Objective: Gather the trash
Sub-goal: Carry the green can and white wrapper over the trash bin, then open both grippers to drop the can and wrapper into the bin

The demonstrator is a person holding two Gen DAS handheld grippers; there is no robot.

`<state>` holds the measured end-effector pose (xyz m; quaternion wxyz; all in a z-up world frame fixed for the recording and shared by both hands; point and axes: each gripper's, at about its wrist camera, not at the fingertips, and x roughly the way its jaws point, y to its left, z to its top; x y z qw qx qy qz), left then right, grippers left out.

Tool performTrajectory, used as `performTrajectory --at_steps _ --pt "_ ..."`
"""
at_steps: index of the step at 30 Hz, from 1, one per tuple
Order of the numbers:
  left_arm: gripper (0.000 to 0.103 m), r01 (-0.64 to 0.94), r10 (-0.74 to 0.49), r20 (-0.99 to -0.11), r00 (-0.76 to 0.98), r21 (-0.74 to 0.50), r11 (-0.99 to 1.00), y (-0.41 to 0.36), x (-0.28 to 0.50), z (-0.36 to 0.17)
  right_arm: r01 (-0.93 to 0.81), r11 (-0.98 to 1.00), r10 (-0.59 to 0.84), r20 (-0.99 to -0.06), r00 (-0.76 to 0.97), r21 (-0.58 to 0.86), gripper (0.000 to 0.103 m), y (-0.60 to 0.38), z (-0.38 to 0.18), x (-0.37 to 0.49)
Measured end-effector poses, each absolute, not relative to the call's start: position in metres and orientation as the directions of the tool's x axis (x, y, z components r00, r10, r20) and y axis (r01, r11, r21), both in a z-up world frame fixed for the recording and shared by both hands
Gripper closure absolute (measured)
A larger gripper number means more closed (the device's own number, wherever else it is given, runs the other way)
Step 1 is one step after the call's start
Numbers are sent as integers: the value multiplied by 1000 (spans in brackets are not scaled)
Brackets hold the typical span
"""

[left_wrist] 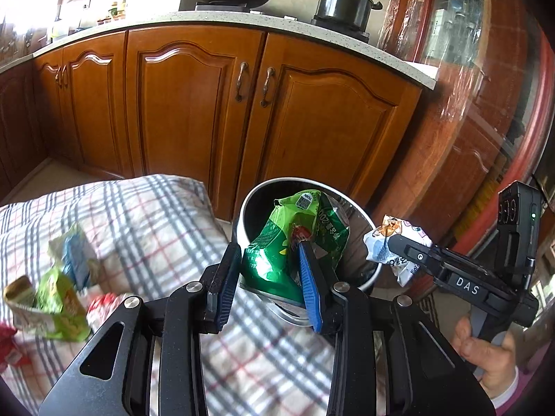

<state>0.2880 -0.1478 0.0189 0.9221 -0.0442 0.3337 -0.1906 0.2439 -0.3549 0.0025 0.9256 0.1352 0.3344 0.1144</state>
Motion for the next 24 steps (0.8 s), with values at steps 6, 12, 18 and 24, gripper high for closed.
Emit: performTrajectory --at_steps 6,12,18,24 --pt "71 328 -373 -611 698 -189 925 -162 302 17 -120 944 289 -597 748 307 75 -362 1 254" --pt "71 323 -366 -633 682 -188 928 -173 316 10 -115 946 285 -610 739 302 75 -368 -5 265" --pt "71 315 -359 -652 668 -189 930 -183 329 2 -114 945 290 -623 726 307 75 -374 -12 274" --pt "71 311 -354 -666 656 -188 931 -191 340 -4 -113 945 292 -639 712 306 75 -377 -17 284"
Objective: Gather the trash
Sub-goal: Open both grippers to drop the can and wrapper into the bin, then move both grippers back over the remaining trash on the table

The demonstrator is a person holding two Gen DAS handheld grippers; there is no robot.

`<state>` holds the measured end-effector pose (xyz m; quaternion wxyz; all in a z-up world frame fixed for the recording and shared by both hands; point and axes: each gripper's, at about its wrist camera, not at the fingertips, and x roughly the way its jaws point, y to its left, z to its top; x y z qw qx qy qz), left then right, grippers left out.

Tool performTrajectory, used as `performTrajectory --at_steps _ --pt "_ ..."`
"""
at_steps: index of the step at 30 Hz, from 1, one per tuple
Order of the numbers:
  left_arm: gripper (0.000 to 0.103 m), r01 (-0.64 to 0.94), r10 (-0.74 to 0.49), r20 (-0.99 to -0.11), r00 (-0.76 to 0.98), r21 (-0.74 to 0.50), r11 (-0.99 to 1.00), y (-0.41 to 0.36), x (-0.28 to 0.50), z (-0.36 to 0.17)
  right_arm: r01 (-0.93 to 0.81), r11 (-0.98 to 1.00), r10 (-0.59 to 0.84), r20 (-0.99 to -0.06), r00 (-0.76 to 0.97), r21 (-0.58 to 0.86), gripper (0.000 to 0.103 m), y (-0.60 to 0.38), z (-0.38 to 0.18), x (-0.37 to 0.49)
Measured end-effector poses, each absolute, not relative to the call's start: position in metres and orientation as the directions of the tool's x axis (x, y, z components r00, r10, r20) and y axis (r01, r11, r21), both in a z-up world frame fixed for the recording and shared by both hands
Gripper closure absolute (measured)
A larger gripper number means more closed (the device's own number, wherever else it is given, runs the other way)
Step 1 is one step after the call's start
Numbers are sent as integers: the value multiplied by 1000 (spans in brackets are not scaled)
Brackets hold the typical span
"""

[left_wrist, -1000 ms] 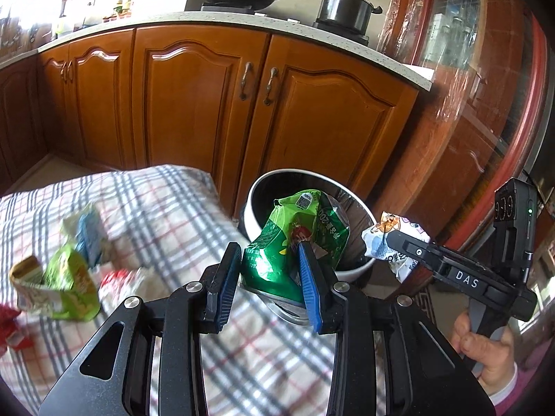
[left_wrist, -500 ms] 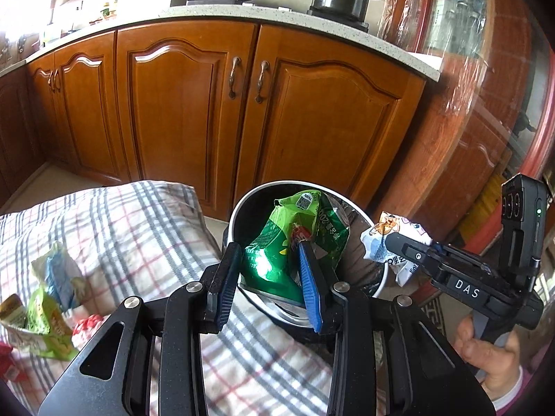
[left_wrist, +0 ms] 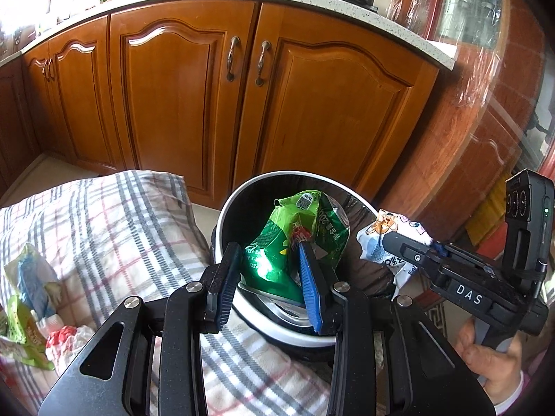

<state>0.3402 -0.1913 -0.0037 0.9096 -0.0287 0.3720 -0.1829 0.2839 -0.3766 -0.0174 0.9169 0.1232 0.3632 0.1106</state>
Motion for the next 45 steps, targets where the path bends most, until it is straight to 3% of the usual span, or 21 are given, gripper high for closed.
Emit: performTrajectory --at_steps 6,10,12,25,33,45 --pt "69 321 -368 -686 628 -203 925 -198 347 -8 -128 942 310 -652 693 312 68 -375 -18 292" --pt "44 314 -348 -682 643 -180 932 -200 344 -6 -140 938 323 -653 684 317 57 -374 -18 296" --pt "43 308 -346 -677 650 -181 934 -197 342 -5 -140 934 330 -651 683 327 48 -375 -19 296" --pt "32 220 -344 -646 682 -267 938 -133 286 -9 -142 922 342 -588 733 359 19 -370 -3 260" --pt "30 150 -288 -649 704 -260 954 -86 236 -19 -200 900 402 -559 725 387 14 -332 -2 220" --pt "30 15 -210 -645 735 -294 956 -7 181 -26 -300 883 466 -594 656 361 11 -258 -17 182"
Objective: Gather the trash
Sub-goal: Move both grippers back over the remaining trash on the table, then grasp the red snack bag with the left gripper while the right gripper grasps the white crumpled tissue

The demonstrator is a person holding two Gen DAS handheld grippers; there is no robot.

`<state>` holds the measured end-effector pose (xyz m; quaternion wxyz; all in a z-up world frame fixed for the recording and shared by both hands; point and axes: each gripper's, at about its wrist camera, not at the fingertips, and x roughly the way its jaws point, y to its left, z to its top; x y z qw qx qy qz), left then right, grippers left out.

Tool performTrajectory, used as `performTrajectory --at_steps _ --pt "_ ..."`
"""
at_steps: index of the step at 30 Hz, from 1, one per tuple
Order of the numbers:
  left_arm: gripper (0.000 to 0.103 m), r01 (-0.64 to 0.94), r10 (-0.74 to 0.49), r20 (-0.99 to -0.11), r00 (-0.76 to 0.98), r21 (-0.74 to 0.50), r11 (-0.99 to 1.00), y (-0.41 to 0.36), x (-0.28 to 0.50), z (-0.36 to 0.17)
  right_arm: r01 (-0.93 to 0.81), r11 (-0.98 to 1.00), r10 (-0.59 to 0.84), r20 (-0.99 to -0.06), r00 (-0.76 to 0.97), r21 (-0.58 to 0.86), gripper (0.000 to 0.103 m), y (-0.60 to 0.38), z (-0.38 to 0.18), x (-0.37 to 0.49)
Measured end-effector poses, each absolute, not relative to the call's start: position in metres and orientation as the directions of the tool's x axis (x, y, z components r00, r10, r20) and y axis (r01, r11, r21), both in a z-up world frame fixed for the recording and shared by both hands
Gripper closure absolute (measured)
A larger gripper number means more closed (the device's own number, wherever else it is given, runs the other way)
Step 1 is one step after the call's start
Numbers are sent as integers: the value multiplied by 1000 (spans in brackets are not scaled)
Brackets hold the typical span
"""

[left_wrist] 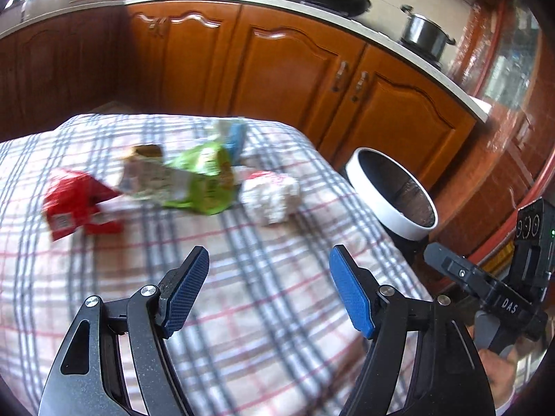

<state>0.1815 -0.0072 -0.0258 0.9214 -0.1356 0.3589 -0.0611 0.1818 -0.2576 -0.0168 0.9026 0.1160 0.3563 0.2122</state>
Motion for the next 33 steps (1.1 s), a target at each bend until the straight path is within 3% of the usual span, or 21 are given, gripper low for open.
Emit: performTrajectory --at_steps 19,33 --pt "26 -169 -84 -655 751 -314 934 88 158 -35 -404 858 508 -639 578 317 11 -176 -28 199" --pt "26 -239 12 -686 727 -237 941 125 202 -43 -433 848 516 -662 544 305 11 -143 -36 242"
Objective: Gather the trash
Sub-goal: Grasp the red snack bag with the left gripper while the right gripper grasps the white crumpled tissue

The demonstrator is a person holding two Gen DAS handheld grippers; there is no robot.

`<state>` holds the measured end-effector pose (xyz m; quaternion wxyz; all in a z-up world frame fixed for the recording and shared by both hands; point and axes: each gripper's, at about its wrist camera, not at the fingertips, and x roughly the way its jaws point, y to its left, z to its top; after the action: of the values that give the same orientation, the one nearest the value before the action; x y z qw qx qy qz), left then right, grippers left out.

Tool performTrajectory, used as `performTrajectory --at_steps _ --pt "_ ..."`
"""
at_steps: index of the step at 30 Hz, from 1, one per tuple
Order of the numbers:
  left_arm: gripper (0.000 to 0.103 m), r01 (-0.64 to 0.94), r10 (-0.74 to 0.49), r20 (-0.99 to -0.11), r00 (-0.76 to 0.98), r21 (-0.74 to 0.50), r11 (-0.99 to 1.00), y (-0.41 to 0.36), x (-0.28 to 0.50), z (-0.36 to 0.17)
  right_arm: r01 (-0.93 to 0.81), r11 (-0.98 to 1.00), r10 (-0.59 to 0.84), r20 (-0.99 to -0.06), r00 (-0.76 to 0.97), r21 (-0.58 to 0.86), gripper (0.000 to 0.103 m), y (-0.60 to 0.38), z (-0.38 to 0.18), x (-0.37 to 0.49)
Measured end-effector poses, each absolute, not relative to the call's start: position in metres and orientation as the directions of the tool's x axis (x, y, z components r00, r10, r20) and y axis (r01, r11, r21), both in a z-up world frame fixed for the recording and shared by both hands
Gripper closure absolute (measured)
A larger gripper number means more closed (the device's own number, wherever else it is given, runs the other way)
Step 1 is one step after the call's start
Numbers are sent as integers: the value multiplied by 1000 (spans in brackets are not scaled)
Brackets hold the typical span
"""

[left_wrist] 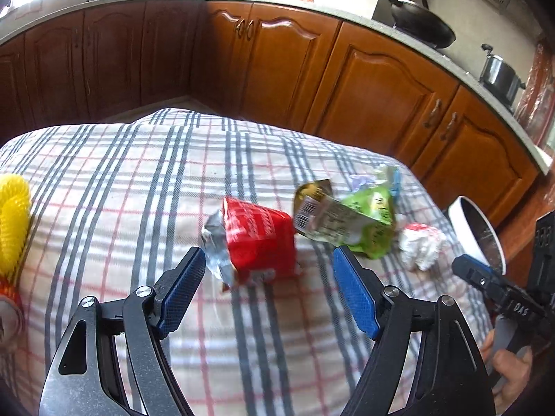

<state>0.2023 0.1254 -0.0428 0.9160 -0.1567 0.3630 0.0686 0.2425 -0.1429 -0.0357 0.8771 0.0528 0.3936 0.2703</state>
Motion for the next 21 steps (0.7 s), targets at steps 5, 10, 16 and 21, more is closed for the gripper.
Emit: performTrajectory --at_steps 5,10,16,21 --pt "42 -240 4 -699 715 -240 941 131 215 -52 -433 848 514 -677 526 307 11 -131 -43 268" --pt "79 -184 -32 -701 713 -231 955 121 213 -54 -438 840 520 -704 483 319 56 -120 -54 283" --pt "84 -120 -82 -665 743 -252 960 101 198 -38 -447 843 514 -695 503 300 64 -124 -51 267" --pt "84 -38 -163 -636 755 -290 956 75 191 -23 -435 844 521 -672 527 314 64 -145 -39 249"
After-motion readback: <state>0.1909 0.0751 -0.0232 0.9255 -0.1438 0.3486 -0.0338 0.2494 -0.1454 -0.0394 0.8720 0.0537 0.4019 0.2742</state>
